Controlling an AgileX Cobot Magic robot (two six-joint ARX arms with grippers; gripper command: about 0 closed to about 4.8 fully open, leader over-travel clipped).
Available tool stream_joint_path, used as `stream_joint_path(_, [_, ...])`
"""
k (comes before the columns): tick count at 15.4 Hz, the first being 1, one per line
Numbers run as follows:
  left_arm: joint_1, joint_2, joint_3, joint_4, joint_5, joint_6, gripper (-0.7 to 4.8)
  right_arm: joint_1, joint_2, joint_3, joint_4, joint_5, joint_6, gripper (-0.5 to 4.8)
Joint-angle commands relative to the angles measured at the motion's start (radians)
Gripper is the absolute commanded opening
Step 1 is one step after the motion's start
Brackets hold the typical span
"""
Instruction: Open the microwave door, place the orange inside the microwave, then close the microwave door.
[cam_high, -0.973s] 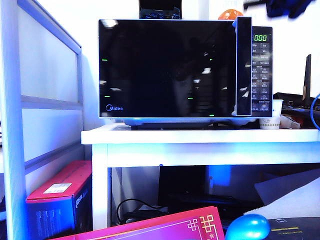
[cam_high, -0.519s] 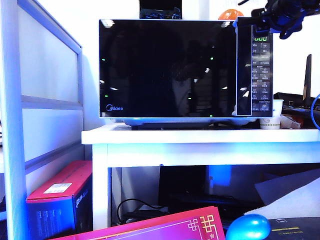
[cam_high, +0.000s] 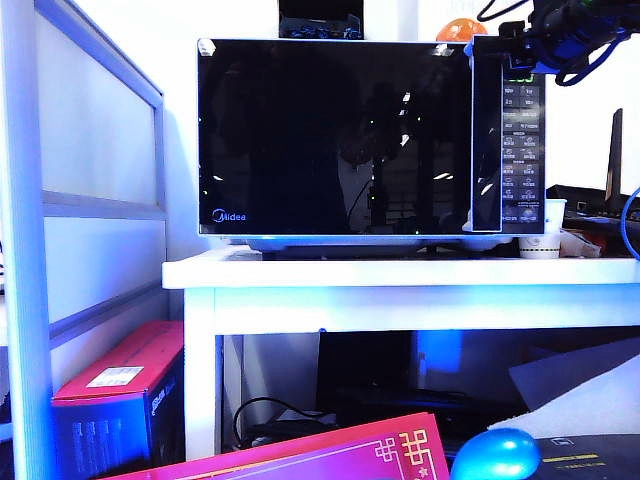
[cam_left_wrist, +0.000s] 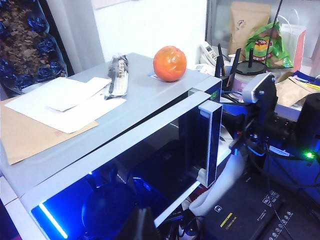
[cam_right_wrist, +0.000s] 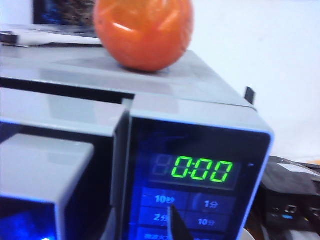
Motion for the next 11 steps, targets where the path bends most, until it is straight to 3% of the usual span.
stream_joint_path(1, [0.0, -0.003, 0.001, 0.006, 0.002, 0.006, -0.03, 0.003, -0.011, 0.003, 0.017, -0.102, 0.005, 1.48])
stream_joint_path(7, [0.0, -0.003, 0.001, 0.006, 0.002, 0.006, -0.03, 0.003, -0.167, 0.003, -0.071, -0.141, 0.003, 1.47])
stream_joint_path(8, [0.0, -0.003, 0.001, 0.006, 0.002, 0.006, -0.03, 0.003, -0.194, 0.003, -0.093, -0.11, 0.003, 1.47])
stream_joint_path(9, [0.0, -0.003, 0.001, 0.006, 0.002, 0.006, -0.03, 0.003, -0.214, 0.003, -0.111, 0.01, -0.005, 1.47])
stream_joint_path(11, [0.0, -0.003, 0.001, 0.005, 0.002, 0.006, -0.03, 0.003, -0.205, 0.003, -0.114, 0.109, -0.023, 1.47])
